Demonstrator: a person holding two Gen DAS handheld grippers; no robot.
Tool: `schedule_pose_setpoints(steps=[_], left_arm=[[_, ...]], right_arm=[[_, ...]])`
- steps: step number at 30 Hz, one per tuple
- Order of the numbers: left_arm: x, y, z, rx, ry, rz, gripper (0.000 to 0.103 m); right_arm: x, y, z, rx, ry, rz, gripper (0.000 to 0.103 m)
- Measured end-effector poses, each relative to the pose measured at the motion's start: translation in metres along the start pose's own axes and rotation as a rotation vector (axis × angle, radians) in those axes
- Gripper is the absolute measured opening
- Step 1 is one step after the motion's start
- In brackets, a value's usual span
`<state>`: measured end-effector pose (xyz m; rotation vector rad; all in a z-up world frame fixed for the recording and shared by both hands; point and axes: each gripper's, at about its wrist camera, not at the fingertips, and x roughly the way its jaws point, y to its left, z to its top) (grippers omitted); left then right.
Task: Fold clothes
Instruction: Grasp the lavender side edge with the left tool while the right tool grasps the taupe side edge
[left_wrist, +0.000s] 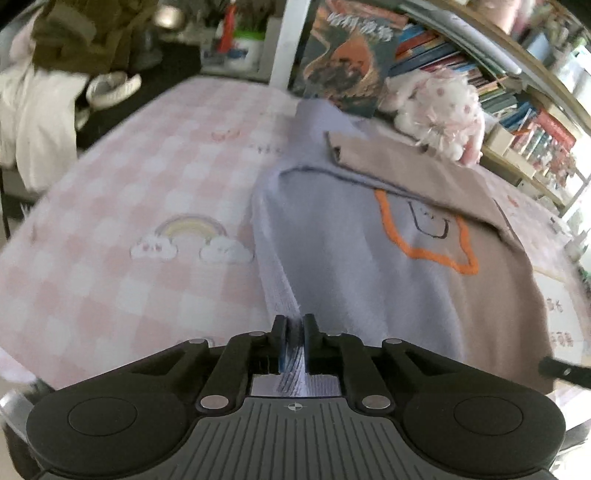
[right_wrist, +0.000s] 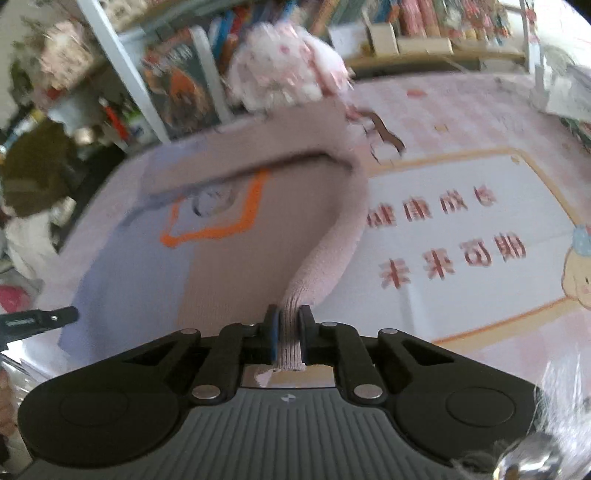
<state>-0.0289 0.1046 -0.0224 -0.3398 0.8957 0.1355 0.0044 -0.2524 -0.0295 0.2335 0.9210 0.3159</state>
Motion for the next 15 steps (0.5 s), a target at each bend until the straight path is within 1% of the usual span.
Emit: schedule_pose_setpoints(steps=[1,3,5,7,11,12,13,14,15], left_arm=[[0.0,0.004,0.0,-0.017,0.01,-0.008,0.021],[0.002,0.01,0.0,-0.05,0.032,-0.025,0.031],[0.004,0.015,-0.002,-0.074,0.047,-0.039,0.037],[0.007,0.017,-0.003,-0.08,0.059,-0.051,0.038],[0.011,0.019,-0.006,-0.086,0.048,-0.068,0.036],[0.012,0.02,-0.006,-0.094,0.047,-0.074,0.034],[0.013,0.021,-0.005,-0.1,0.05,-0.079,0.017],[0.014,0.023,-0.005,-0.108,0.054,-0.082,0.007],[0.015,0.025,-0.005,-0.119,0.058,-0.083,0.005]], right_arm=[[0.003,-0.001,0.0,0.011,0.015,-0.011,0.014],[0.005,-0.005,-0.002,0.039,0.028,-0.017,0.018],[0.007,-0.008,-0.003,0.067,0.038,-0.018,0.024],[0.009,-0.012,-0.004,0.091,0.048,-0.017,0.028],[0.013,-0.016,-0.004,0.134,0.061,0.001,0.028],[0.014,-0.017,-0.004,0.14,0.06,0.005,0.028],[0.015,-0.017,-0.003,0.145,0.064,0.009,0.024],[0.016,-0.018,-0.003,0.151,0.067,0.012,0.019],[0.017,-0.019,-0.002,0.157,0.071,0.016,0.012]])
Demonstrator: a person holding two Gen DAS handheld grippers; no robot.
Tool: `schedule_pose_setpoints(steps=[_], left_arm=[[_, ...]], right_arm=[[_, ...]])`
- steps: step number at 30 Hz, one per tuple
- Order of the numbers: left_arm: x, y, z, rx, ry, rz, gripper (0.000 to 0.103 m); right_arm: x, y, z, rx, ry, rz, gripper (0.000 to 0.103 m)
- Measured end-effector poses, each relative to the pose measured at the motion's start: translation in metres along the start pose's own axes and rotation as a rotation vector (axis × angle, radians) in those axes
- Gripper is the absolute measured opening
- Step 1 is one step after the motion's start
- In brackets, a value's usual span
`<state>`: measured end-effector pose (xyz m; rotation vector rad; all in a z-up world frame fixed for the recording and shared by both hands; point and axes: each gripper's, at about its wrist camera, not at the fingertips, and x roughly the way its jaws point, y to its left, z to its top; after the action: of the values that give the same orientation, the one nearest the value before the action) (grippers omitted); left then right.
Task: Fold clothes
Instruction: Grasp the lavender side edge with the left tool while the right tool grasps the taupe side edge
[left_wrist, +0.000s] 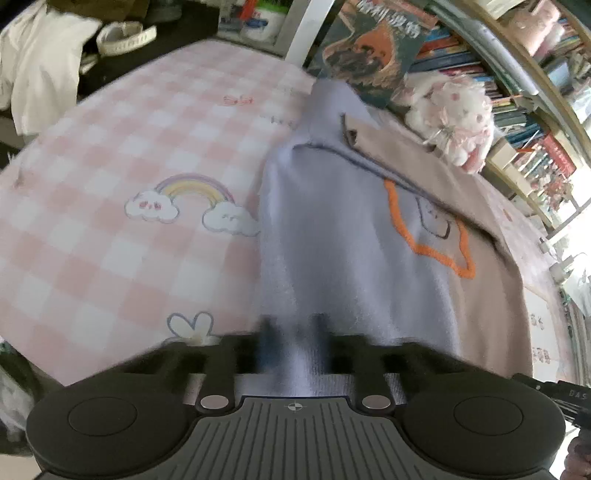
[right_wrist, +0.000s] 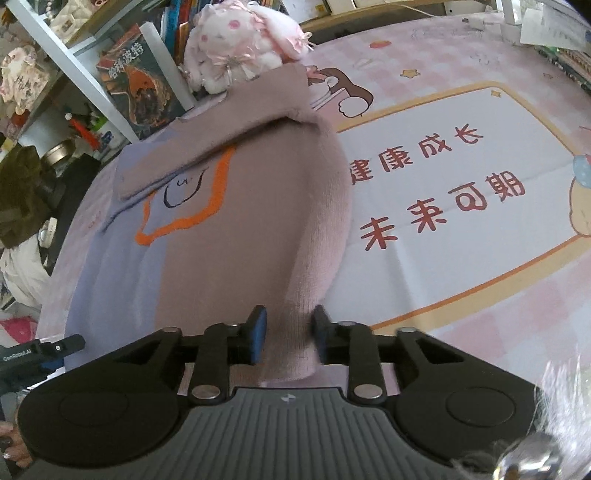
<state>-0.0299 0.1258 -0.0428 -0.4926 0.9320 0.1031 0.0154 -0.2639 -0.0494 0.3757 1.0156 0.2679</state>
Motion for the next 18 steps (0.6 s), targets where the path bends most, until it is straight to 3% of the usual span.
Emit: schedule_pose_setpoints(steps=[7,18], left_arm=[[-0.012,-0.003,-0.014,-0.004,0.001,-0.012,0.004],[-0.053,0.0,-0.064,-0.125,0.041,-0.133,0.004]], right_arm=[[-0.016,-0.014,-0.002,0.047,-0.005,0.05,0.009],[-0.066,-0.046,-0.036,0.032,0.038,0.058,0.009]])
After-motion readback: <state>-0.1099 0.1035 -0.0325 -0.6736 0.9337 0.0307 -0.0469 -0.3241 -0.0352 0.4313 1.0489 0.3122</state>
